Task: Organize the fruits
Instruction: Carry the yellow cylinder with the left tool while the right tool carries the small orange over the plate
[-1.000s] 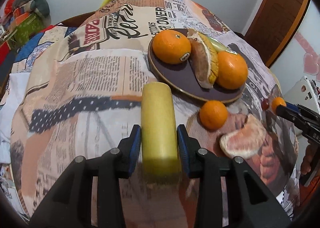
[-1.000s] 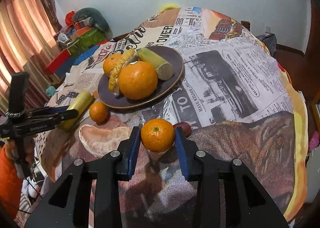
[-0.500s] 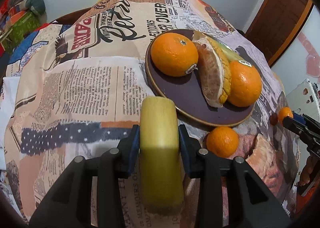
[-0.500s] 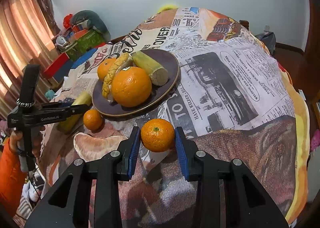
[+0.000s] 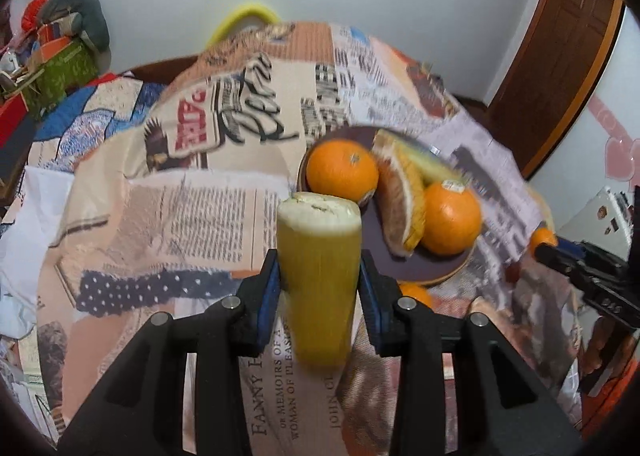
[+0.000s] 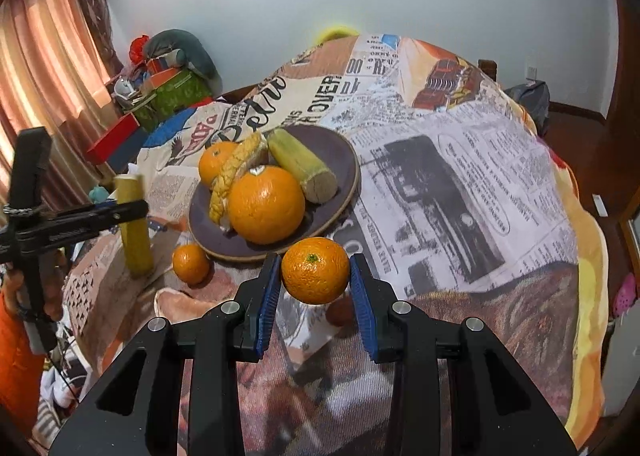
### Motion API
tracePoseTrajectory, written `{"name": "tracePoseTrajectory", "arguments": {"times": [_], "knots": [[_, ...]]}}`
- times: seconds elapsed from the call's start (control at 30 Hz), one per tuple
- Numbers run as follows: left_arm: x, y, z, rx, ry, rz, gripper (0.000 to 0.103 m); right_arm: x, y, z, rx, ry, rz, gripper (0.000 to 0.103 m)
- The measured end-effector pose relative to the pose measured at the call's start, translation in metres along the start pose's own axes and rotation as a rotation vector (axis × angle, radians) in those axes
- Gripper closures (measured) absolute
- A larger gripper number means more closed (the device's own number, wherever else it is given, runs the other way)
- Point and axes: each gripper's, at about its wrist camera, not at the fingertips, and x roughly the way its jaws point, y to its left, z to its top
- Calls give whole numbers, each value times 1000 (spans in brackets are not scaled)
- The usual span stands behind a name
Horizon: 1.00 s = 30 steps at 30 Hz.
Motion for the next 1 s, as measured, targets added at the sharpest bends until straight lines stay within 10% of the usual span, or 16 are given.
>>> {"name": "tracePoseTrajectory", "arguments": {"times": [1.0], "knots": [[45, -31, 56, 55, -43, -35, 67, 68, -8, 38, -58, 68, 2, 71]]}}
